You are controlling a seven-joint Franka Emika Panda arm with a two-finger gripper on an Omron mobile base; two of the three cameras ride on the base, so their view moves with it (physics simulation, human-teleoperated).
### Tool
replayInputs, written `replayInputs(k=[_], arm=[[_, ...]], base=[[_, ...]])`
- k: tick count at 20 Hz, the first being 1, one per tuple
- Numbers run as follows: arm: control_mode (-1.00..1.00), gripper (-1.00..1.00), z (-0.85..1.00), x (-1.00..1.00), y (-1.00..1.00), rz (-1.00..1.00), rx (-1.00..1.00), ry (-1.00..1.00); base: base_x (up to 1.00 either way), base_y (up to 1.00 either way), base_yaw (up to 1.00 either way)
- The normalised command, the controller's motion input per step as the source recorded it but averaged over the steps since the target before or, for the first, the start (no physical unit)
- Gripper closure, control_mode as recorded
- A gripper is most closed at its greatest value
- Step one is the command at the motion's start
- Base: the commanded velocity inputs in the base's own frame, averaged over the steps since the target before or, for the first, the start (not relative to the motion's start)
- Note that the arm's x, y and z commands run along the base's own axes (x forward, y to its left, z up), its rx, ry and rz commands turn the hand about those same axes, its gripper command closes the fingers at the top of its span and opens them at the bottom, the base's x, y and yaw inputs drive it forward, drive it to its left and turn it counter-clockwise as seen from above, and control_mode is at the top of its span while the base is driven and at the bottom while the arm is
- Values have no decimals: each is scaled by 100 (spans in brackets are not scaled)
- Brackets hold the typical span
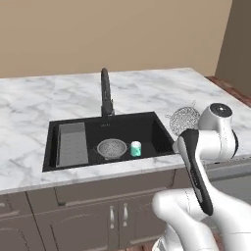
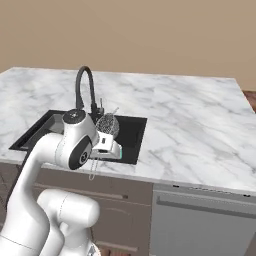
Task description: Pick the strainer and colander and place them in the sink. Then turn on the water.
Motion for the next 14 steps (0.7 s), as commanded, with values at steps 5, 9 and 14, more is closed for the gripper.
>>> replayInputs(k=[5, 9, 14], arm=[[100, 100, 0, 0, 0, 0, 0, 0], [100, 100, 0, 0, 0, 0, 0, 0], [100, 100, 0, 0, 0, 0, 0, 0]], base=[[11, -63, 12], [24, -4, 0], [57, -2, 0]])
